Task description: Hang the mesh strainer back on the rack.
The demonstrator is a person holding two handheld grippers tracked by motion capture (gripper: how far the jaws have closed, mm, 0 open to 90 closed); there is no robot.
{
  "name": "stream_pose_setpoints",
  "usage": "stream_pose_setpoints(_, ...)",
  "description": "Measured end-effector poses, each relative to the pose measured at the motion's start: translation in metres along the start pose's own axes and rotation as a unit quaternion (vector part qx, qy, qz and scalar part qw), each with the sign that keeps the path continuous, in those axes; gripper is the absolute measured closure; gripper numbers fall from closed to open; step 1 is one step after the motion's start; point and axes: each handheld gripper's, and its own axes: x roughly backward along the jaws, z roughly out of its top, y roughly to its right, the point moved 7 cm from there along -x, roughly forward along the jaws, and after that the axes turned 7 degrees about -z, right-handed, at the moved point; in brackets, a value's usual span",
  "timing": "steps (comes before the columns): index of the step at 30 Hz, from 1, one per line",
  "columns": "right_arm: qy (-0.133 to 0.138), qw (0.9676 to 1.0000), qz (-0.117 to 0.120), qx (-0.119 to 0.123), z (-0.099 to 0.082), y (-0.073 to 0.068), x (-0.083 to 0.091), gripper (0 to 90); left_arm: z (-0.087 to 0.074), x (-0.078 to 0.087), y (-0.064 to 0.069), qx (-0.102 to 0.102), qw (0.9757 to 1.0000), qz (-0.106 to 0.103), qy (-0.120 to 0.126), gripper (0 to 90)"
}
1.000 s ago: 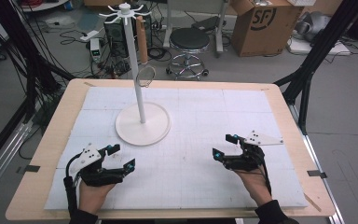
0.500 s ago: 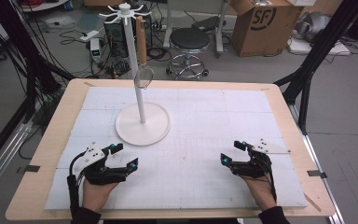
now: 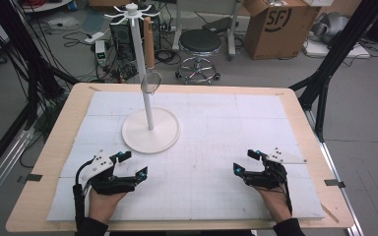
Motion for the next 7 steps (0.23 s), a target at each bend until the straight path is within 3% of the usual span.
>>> stream_pose_setpoints(7, 0.002, 1.0000, -0.001, -0.001, 0.0004, 0.0004, 0.0003, 15.8, -0.0006, 0.0000, -0.0001, -0.001, 1.0000, 0.002, -0.003, 16.3)
